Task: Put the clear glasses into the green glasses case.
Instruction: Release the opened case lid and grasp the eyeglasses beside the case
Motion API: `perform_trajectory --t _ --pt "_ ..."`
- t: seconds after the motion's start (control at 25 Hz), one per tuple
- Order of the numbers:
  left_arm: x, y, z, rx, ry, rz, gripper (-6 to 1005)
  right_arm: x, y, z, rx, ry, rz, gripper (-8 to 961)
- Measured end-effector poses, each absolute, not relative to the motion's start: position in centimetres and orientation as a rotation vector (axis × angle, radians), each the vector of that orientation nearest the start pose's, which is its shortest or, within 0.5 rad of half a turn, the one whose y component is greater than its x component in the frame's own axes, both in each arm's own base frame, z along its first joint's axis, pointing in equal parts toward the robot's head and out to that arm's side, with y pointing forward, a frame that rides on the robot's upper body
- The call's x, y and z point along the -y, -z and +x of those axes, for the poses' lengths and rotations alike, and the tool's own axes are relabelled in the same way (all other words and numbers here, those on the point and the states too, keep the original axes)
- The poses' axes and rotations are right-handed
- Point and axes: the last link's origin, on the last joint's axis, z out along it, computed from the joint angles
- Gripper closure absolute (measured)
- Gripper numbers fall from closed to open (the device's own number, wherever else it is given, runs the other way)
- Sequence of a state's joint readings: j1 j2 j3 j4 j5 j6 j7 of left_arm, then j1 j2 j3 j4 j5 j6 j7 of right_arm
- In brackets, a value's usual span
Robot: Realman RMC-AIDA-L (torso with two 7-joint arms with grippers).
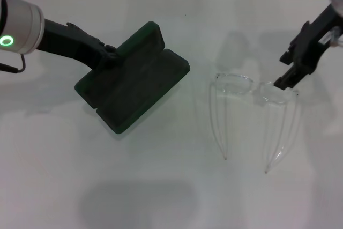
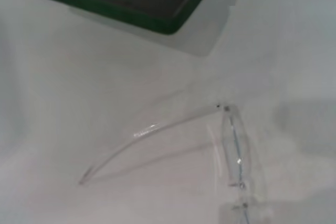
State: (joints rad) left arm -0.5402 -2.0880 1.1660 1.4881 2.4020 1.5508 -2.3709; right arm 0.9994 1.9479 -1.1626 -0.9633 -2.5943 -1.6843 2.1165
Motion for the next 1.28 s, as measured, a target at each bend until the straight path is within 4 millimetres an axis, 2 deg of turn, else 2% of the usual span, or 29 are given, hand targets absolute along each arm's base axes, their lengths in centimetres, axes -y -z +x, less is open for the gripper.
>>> perform_trajectory --t 0.12,0.44,0.64,1.28 --pt "-36.0 -4.4 -16.4 0.777 -0.076 -2.623 784 -41.9 -2.2 13.6 -0.38 0.648 -2.852 295" --pt "-35.7 -4.3 -16.9 0.796 -0.083 -2.622 785 -42.3 -0.3 13.3 -0.278 0.616 -2.847 314" --pt "-35.6 -4.3 -17.2 0.81 -0.081 -2.62 785 -42.2 0.5 14.0 -0.284 0.639 -2.85 402" --pt "-35.6 -4.1 -17.4 0.805 -0.075 -2.623 785 -42.4 2.7 15.4 -0.274 0.667 -2.861 397"
